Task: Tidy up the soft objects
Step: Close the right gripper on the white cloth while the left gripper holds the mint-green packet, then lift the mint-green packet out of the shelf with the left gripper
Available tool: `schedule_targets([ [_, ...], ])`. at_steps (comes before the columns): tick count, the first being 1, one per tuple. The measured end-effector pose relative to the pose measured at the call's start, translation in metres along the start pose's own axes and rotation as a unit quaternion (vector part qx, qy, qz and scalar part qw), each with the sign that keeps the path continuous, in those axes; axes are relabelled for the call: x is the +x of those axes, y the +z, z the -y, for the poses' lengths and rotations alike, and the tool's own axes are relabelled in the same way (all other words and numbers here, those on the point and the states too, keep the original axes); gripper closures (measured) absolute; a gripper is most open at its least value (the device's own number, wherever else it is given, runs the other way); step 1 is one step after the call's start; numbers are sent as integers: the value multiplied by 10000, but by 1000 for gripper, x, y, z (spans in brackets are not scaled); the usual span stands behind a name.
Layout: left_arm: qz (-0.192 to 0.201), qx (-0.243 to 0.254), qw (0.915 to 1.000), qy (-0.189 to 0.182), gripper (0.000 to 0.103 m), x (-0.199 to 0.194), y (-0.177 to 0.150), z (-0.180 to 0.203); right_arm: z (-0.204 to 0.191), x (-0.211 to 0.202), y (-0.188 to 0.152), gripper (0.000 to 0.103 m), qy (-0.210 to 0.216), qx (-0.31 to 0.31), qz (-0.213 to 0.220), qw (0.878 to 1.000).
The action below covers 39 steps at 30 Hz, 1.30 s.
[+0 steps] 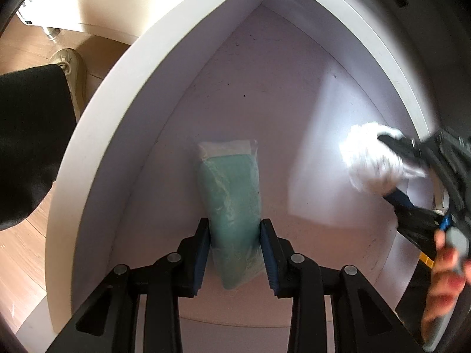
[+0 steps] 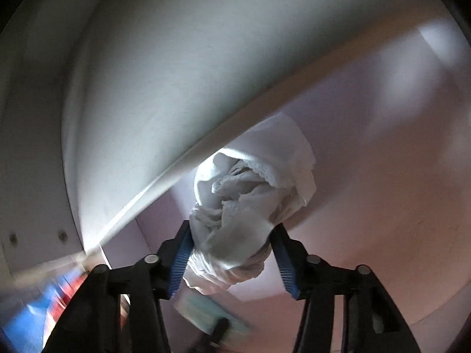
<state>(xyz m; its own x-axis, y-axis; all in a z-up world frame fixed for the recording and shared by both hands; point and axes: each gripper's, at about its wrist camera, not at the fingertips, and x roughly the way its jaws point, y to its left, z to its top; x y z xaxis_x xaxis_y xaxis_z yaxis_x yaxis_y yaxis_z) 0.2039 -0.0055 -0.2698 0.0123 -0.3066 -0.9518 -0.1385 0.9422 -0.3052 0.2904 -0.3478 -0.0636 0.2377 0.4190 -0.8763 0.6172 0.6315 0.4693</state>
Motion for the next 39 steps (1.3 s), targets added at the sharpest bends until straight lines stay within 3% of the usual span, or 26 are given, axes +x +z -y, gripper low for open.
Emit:
schedule_targets([
  [3, 1, -9, 10000, 2, 68, 0, -1, 1, 3, -7, -6, 53, -254, -410, -231, 9986],
  [6, 2, 10, 10000, 12, 68, -1, -1, 3, 16, -18, -24, 53, -861, -989, -515, 9900],
  [9, -1, 38, 10000, 19, 67, -2, -1, 5, 23, -20, -45, 51, -1826, -1796, -679, 9643],
  [11, -1, 54, 10000, 11, 64, -2, 0, 7, 29, -20, -55, 47, -2116, -1916, -663, 9561],
  [16, -24, 76, 10000, -13, 54, -2, -1, 9, 35, -18, -61, 45, -2089, -1711, -626, 9608],
  [18, -24, 41, 10000, -26, 54, -2, 0, 8, 41, -20, -67, 43, -2105, -1630, -485, 9627],
  [21, -17, -46, 10000, -72, 54, 0, 2, 3, 33, -4, -70, 42, -2029, -1611, -650, 9637],
  [26, 6, -214, 9996, -184, 63, -1, 3, -4, 35, 8, -71, 40, -1923, -1502, -897, 9656],
  [28, -15, -247, 9994, -259, 68, 0, 4, -7, 34, 10, -70, 44, -1803, -1563, -931, 9667],
  [39, 321, -189, 9971, -659, 74, -24, 6, -7, 21, -16, -80, 46, -1051, -1664, -894, 9764],
])
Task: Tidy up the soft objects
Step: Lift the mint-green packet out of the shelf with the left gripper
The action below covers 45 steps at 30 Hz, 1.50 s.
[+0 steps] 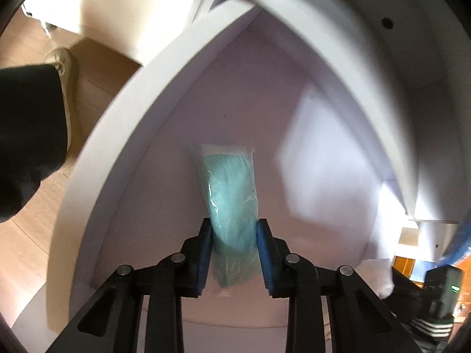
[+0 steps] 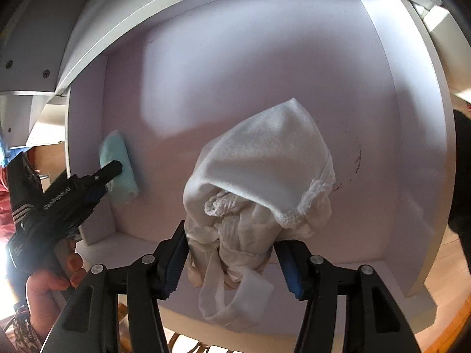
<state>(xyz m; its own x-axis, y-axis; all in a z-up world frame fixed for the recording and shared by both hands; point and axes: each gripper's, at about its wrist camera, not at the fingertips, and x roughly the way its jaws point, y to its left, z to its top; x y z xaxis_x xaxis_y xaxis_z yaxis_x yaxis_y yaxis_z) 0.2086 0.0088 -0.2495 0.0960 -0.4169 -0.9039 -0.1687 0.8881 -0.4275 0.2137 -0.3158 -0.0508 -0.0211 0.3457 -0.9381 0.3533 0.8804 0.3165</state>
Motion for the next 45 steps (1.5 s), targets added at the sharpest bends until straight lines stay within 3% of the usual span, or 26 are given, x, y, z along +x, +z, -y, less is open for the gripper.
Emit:
schedule_targets([
  [7, 709, 594, 9956, -157, 75, -49, -1, 25, 23, 6, 8, 46, 144, 157, 39, 9998],
  [14, 1673, 1587, 9728, -218, 75, -97, -16, 55, 31, -8, -14, 46, 331, 217, 106, 9992],
  [18, 1721, 2116, 9619, -177, 75, -99, -16, 73, 49, -46, -40, 46, 391, 271, 111, 9988],
  [26, 1734, 2776, 9448, -109, 75, -98, -11, 99, 57, -49, -35, 46, 451, 406, 126, 9981],
  [33, 1800, 3855, 9048, -199, 75, -125, -26, 122, 70, -57, -34, 46, 493, 451, 129, 9977],
  [40, 1982, 4617, 8621, -659, 77, -196, -48, 147, 81, -65, -33, 46, 548, 476, 122, 9973],
  [45, 1744, 5087, 8393, -803, 81, -219, -62, 159, 88, -68, -35, 46, 606, 500, 93, 9969],
])
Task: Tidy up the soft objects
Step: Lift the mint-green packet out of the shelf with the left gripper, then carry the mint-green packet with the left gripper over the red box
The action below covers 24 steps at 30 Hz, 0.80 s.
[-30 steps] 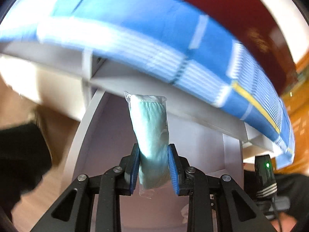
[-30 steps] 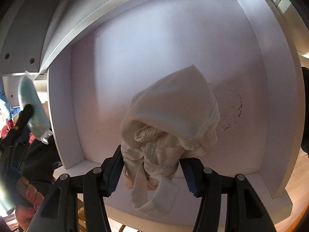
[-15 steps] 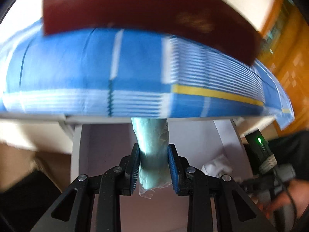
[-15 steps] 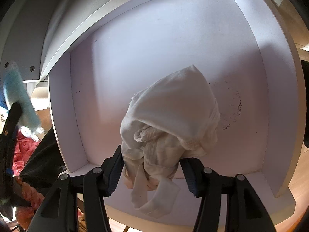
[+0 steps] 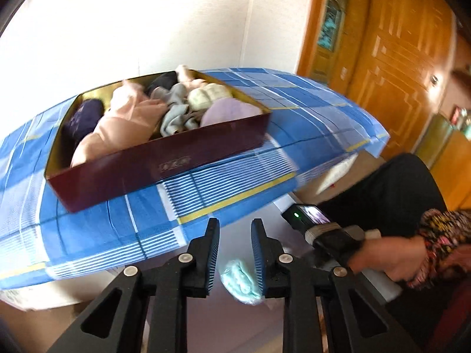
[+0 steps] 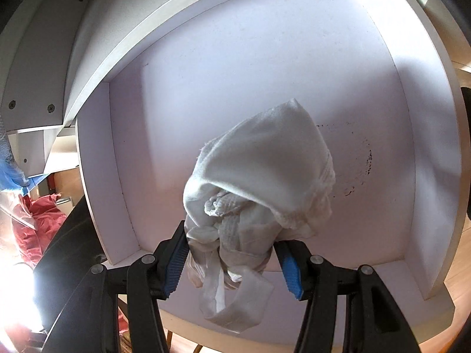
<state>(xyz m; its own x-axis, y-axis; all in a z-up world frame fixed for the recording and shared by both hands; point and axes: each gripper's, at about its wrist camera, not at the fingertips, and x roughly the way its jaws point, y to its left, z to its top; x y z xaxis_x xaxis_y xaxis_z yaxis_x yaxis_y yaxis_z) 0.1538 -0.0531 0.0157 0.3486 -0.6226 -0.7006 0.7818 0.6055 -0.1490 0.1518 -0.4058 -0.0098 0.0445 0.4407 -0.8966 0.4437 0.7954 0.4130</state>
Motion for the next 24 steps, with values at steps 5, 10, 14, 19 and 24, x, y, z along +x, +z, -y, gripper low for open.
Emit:
schedule_targets([
  [5, -216, 21, 9996, -158, 84, -10, -4, 5, 6, -5, 0, 46, 45, 13, 3, 10000],
  [10, -729, -171, 9971, -140, 84, 18, -17, 3, 15, -11, 3, 46, 66, 115, 8, 9999],
  [14, -1729, -184, 9844, -276, 77, 72, -44, 14, 26, -21, 9, 46, -74, 225, 154, 9996],
  [19, -2945, -512, 9529, -512, 57, 151, -82, 24, 34, -32, 15, 46, -414, 209, 321, 9984],
  [24, -3593, -844, 9269, -678, 44, 204, -103, 34, 41, -46, 22, 46, -896, 110, 554, 9944],
])
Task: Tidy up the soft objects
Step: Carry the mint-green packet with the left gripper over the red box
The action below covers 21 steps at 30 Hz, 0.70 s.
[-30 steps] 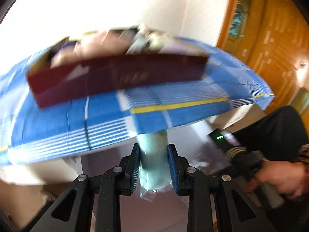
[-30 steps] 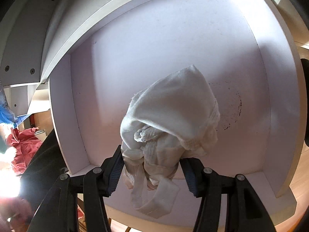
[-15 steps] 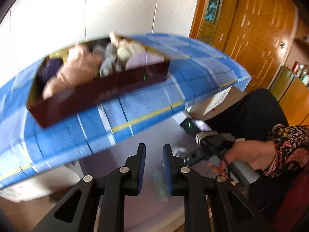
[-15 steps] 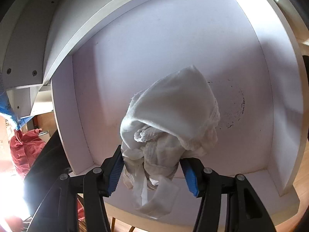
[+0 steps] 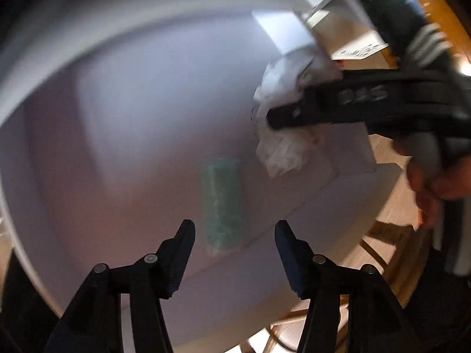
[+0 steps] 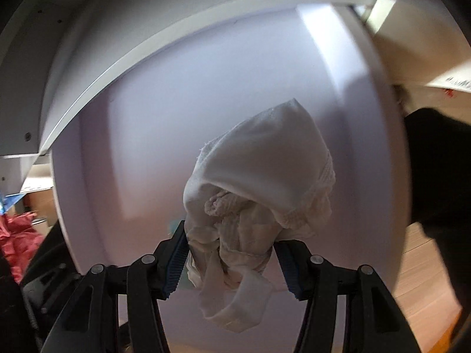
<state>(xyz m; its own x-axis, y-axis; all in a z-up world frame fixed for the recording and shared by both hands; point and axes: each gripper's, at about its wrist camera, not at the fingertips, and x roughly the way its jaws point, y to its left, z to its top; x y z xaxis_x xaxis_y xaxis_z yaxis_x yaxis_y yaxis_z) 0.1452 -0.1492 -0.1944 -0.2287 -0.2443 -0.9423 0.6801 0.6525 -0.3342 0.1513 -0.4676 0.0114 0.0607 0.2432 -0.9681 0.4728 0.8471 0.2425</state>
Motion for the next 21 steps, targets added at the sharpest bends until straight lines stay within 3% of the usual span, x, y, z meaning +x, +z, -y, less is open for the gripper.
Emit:
schedule_targets([
  [5, -430, 257, 9981, 368, 41, 38, 12, 11, 11, 0, 3, 46, 96, 185, 35, 9998],
  [9, -513, 373, 9953, 733, 44, 57, 11, 14, 16, 1, 1, 46, 175, 230, -28, 9996],
  [13, -651, 390, 9943, 746, 63, 69, 4, 9, 21, 2, 3, 46, 164, 281, -31, 9995],
  [17, -662, 385, 9948, 675, 72, 68, -6, 1, 19, 3, 1, 46, 108, 293, -27, 9995],
  [21, -488, 360, 9961, 641, 74, 49, -16, -11, 8, 1, 0, 46, 113, 303, -50, 9995],
])
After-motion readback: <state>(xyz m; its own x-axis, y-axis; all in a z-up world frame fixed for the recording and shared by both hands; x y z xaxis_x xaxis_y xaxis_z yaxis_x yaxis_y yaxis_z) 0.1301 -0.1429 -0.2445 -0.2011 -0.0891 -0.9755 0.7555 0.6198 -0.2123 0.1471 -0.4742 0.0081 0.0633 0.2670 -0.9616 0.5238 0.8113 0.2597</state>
